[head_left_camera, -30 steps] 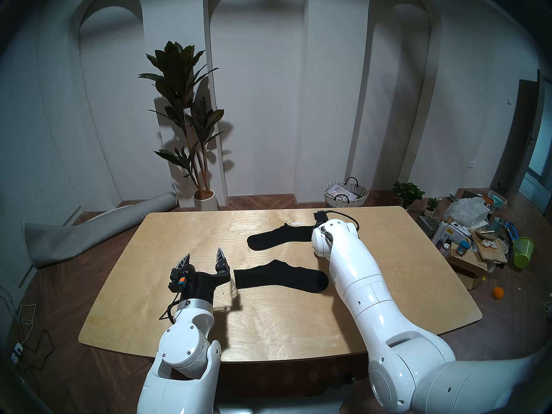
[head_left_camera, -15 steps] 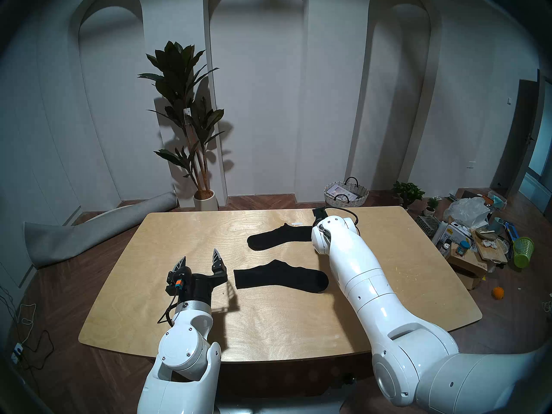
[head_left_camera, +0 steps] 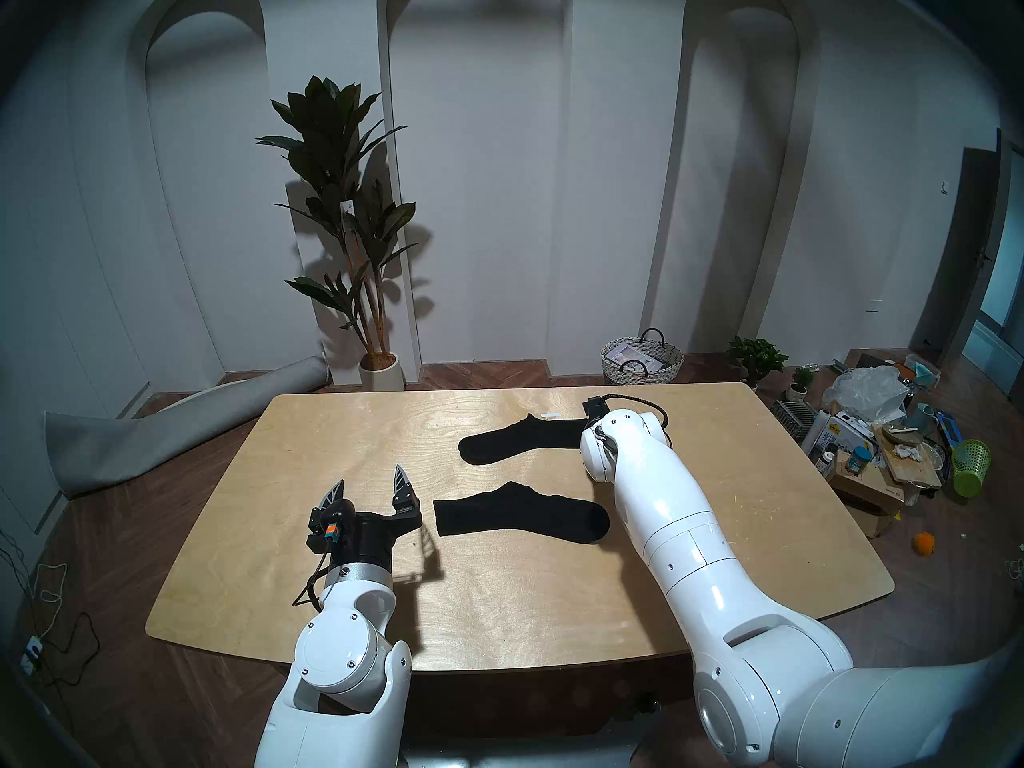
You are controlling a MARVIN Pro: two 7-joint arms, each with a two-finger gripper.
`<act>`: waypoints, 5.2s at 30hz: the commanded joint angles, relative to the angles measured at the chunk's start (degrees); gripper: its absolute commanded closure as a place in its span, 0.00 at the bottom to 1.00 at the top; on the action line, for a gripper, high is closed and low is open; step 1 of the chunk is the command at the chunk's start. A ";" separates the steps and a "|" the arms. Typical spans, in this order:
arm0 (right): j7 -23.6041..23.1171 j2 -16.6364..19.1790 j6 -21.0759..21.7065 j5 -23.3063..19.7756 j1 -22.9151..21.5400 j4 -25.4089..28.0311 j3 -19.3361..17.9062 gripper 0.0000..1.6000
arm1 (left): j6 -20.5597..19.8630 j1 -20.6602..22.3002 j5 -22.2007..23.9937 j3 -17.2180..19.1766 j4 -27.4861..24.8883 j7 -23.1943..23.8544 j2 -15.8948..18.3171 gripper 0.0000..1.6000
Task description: Fold socks in half once and place them neatly on the table
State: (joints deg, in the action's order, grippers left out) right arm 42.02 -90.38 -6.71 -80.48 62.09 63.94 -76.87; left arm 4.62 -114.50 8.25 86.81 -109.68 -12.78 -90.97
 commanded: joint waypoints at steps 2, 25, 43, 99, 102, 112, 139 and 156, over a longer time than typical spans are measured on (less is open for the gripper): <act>-3.38 -1.15 -0.55 -0.24 -2.67 -2.82 0.08 0.00 | 1.19 -0.26 -0.07 -0.34 -1.76 -0.73 0.26 0.00; -6.64 -2.44 -1.99 0.02 -5.13 -11.00 1.44 0.00 | 2.64 -2.43 0.09 -0.32 -3.09 -3.73 0.57 0.00; -5.60 -0.72 -1.91 -0.04 -1.21 -6.91 1.96 1.00 | 3.70 -3.25 0.70 -0.59 -3.26 -4.28 1.03 0.00; -15.06 7.41 17.14 12.46 -6.22 1.74 22.61 1.00 | 11.92 -8.58 0.94 -4.20 -6.31 -15.09 3.46 0.00; -16.67 7.43 17.55 13.06 -6.42 1.66 23.82 1.00 | 12.90 -8.81 0.57 -5.36 -6.42 -17.36 4.32 0.00; -17.98 5.54 17.15 15.13 -8.61 -1.26 26.70 1.00 | 14.45 -9.61 -0.02 -6.69 -6.80 -21.55 5.63 0.00; -23.16 0.79 14.85 16.62 -10.85 -9.99 30.80 1.00 | 15.32 -11.27 -0.66 -5.78 -8.12 -25.55 6.19 0.00; -26.67 3.86 17.34 20.96 -13.17 -9.19 36.34 0.96 | 18.25 -13.46 -1.07 -6.85 -8.62 -28.99 7.31 0.00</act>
State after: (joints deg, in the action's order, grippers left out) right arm 17.18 -87.93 8.95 -61.17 51.64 53.24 -41.83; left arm 21.06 -127.46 7.63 80.58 -117.19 -40.97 -84.30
